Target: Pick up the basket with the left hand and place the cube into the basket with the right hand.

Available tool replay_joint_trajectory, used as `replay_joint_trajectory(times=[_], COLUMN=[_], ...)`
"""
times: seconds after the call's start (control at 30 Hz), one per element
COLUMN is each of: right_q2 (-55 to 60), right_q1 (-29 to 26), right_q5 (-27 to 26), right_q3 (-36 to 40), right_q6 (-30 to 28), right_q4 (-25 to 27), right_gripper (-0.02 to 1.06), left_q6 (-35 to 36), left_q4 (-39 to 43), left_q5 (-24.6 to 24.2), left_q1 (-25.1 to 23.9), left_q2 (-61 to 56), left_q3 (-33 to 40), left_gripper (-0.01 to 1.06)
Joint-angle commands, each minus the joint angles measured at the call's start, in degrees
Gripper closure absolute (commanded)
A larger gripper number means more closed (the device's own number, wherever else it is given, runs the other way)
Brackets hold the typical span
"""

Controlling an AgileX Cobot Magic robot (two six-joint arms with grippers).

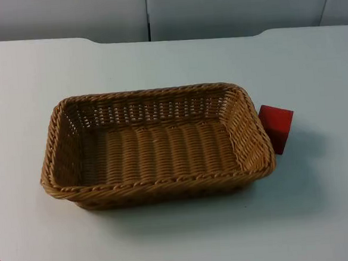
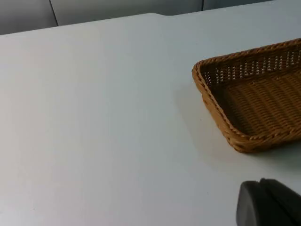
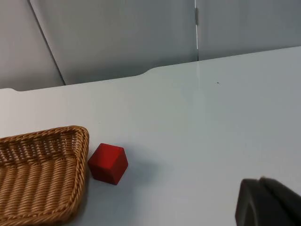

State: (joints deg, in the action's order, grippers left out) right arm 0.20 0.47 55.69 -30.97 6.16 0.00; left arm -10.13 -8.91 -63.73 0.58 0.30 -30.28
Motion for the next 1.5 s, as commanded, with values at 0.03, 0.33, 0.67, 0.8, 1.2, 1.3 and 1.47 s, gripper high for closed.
replay_joint_trajectory(times=[0.03, 0.33, 0.67, 0.8, 1.2, 1.3, 1.47], right_q2=[-0.2, -0.2, -0.2, -0.2, -0.2, -0.2, -0.2], right_q1=[-0.5, -0.5, -0.5, -0.5, -0.5, -0.5, -0.5], right_q5=[-0.8, -0.8, -0.8, -0.8, -0.8, -0.8, -0.8], right_q3=[0.2, 0.2, 0.2, 0.2, 0.2, 0.2, 0.2], right_q6=[-0.2, -0.2, -0.2, -0.2, -0.2, -0.2, -0.2], right_q4=[0.4, 0.4, 0.4, 0.4, 0.4, 0.4, 0.4], right_gripper=[1.05, 1.05, 1.05, 1.05, 1.05, 1.05, 1.05], left_q6=[0.1, 2.1, -16.6, -23.9, -26.9, -26.9, -27.4], left_q4=[0.0, -7.3, -32.2, -40.6, -43.2, -43.0, -41.4], left_q5=[1.5, 10.6, 12.4, 11.5, 16.7, 22.6, 31.3], left_q1=[0.3, 0.3, 0.3, 0.3, 4.2, 5.9, 7.2], left_q2=[-0.3, 0.8, 44.5, 58.6, 87.1, 92.0, 97.9], left_q3=[-0.3, -0.4, -1.6, -5.0, -15.8, -15.8, -15.8], left_gripper=[1.05, 1.05, 1.00, 0.79, 0.35, 0.35, 0.35])
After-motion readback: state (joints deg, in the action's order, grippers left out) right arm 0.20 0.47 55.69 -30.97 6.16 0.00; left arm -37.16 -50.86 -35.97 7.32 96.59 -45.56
